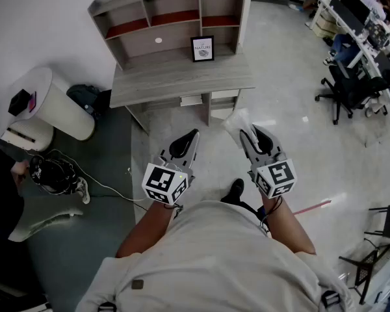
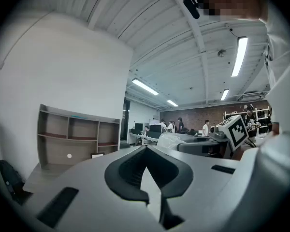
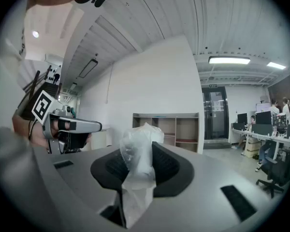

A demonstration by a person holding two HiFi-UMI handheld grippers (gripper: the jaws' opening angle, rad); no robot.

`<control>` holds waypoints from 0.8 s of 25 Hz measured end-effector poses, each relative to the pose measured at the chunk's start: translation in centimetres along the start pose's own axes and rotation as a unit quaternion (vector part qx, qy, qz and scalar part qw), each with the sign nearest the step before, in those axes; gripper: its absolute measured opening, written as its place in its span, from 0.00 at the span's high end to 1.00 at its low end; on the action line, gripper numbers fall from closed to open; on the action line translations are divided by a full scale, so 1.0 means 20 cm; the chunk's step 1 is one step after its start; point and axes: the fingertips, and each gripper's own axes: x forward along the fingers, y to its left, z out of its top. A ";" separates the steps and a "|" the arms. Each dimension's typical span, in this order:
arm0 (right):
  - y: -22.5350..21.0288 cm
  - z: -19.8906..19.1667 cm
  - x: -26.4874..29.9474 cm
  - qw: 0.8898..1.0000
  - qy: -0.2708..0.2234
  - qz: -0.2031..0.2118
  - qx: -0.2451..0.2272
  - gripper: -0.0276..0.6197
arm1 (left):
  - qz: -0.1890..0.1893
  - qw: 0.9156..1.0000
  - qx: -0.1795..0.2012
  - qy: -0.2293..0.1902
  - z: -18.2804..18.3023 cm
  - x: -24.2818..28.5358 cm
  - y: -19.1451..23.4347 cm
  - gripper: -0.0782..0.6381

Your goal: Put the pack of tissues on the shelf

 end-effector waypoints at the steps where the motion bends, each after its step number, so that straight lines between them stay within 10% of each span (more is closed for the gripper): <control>1: -0.01 -0.01 0.00 1.000 0.001 0.000 0.001 0.77 | 0.000 1.000 -0.001 0.001 -0.01 0.01 0.00 0.87; 20: -0.55 -0.10 0.08 1.000 0.006 -0.009 0.017 0.77 | 0.002 1.000 -0.013 0.017 -0.09 0.53 -0.05 0.87</control>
